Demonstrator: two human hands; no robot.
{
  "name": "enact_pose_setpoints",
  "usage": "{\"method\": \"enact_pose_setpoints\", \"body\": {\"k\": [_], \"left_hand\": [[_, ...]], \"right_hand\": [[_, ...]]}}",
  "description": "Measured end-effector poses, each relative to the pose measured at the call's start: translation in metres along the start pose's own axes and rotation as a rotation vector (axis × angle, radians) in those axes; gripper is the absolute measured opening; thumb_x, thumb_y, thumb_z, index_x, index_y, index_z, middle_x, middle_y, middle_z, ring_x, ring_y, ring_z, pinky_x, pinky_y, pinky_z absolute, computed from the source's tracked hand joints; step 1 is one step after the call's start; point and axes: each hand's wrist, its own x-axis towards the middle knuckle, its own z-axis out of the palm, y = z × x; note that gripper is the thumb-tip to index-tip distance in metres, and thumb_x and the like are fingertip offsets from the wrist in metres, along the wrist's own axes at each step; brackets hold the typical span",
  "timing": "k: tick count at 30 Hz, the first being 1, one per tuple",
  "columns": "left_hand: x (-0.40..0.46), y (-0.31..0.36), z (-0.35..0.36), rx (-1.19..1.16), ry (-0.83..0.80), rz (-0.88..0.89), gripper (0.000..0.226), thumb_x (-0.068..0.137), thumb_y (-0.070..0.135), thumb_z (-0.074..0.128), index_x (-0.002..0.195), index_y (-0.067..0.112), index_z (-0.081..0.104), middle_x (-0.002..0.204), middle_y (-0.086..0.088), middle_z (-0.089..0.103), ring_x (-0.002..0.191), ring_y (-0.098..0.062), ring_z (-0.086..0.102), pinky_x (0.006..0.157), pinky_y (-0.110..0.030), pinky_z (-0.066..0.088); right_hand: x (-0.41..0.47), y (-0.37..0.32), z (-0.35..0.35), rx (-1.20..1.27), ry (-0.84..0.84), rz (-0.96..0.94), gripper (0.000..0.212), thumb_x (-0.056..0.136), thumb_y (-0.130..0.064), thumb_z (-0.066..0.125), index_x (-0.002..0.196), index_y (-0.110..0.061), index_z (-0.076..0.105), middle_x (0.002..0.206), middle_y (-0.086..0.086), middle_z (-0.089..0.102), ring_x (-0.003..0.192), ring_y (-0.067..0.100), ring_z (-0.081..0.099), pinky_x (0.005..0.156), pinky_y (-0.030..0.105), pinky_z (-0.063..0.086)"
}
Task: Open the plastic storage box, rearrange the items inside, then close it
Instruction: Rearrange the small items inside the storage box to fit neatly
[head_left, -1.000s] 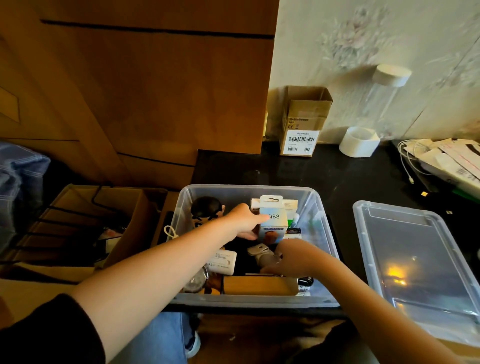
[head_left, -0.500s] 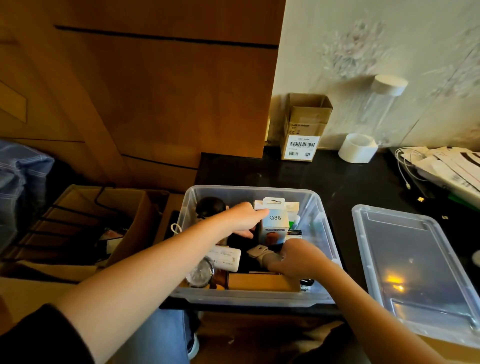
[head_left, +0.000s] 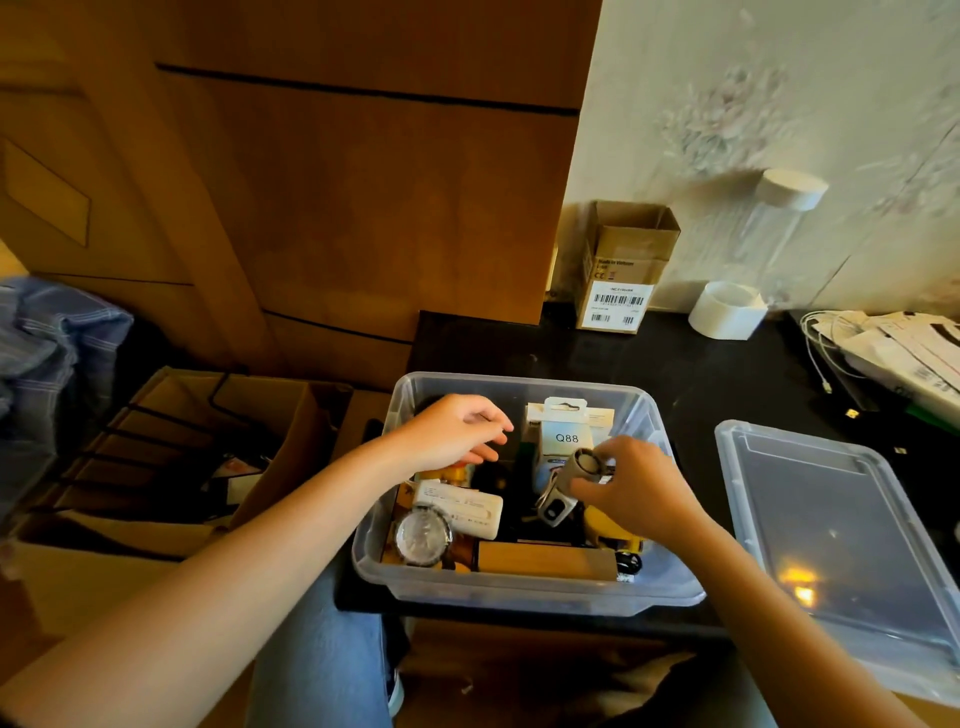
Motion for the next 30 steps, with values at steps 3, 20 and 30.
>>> {"method": "enact_pose_setpoints", "body": {"k": [3, 20, 30], "left_hand": [[-0.002, -0.003, 0.004, 0.015, -0.077, 0.062, 0.025, 0.094, 0.011, 0.055, 0.114, 0.026, 0.057, 0.120, -0.003, 0.060, 0.101, -0.011, 0.062, 0.085, -0.024, 0.053], [0.011, 0.000, 0.014, 0.125, -0.013, 0.174, 0.052, 0.069, 0.031, 0.082, 0.109, 0.034, 0.049, 0.098, 0.014, 0.057, 0.081, -0.006, 0.061, 0.065, -0.016, 0.048], [0.048, -0.005, 0.011, 0.759, -0.177, 0.047, 0.022, 0.093, 0.009, 0.051, 0.110, 0.012, 0.066, 0.111, -0.004, 0.065, 0.091, -0.015, 0.059, 0.075, -0.025, 0.044]], "right_hand": [[-0.002, -0.009, -0.009, 0.111, 0.069, -0.034, 0.019, 0.078, -0.034, 0.070, 0.089, -0.018, 0.066, 0.085, 0.000, 0.069, 0.071, 0.013, 0.064, 0.065, 0.023, 0.053], [0.013, -0.036, -0.009, 0.612, 0.131, -0.118, 0.015, 0.084, -0.023, 0.066, 0.096, -0.025, 0.057, 0.082, -0.008, 0.063, 0.074, 0.011, 0.063, 0.060, 0.013, 0.052], [-0.004, 0.001, -0.004, 0.495, 0.276, -0.265, 0.036, 0.083, -0.015, 0.066, 0.101, -0.039, 0.048, 0.096, -0.023, 0.058, 0.093, -0.007, 0.058, 0.063, 0.007, 0.049]]}}
